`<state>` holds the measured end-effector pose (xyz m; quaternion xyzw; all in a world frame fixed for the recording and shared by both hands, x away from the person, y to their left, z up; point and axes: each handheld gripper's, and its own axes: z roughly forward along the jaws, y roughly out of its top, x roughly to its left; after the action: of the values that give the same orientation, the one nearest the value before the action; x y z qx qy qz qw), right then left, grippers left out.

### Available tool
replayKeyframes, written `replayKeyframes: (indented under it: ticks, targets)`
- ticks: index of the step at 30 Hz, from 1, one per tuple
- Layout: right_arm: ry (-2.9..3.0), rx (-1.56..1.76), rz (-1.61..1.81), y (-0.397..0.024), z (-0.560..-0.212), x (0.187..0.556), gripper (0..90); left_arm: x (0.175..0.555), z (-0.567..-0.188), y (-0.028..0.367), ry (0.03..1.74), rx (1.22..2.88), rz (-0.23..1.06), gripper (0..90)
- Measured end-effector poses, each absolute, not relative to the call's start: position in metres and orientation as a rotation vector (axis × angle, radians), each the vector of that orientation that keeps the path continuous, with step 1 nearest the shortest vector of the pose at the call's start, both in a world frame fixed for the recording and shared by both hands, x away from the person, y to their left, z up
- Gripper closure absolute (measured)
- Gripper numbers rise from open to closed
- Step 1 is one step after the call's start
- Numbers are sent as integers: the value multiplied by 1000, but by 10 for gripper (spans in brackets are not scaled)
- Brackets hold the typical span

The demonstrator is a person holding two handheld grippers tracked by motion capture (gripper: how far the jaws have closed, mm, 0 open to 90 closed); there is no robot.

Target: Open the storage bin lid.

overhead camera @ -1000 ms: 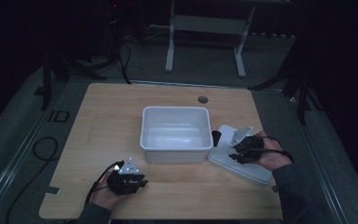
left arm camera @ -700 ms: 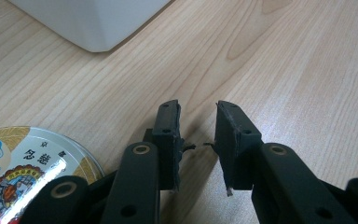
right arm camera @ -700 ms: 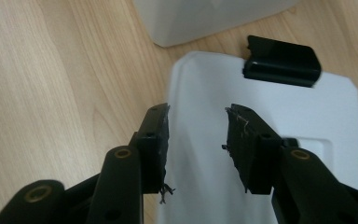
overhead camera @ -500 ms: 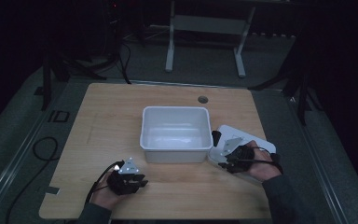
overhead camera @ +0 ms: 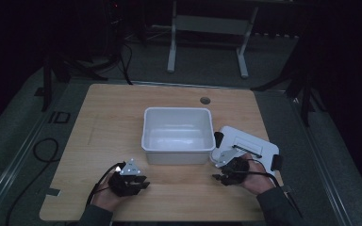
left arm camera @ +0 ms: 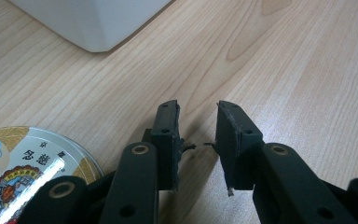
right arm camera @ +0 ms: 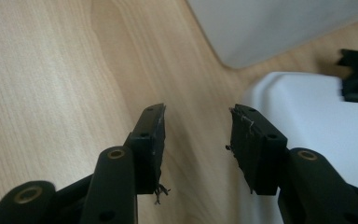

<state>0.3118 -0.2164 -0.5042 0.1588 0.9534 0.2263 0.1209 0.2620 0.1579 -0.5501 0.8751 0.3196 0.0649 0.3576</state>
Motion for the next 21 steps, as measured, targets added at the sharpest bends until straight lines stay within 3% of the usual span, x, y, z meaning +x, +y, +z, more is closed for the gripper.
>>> replayKeyframes:
  ticks: [11, 21]
  targets:
    - [2762, 540, 763, -204, -526, 303, 487, 262, -550, 157, 821, 2262, 168, 688]
    - [2691, 564, 873, -196, -535, 298, 465, 262, -550, 157, 824, 2253, 144, 624]
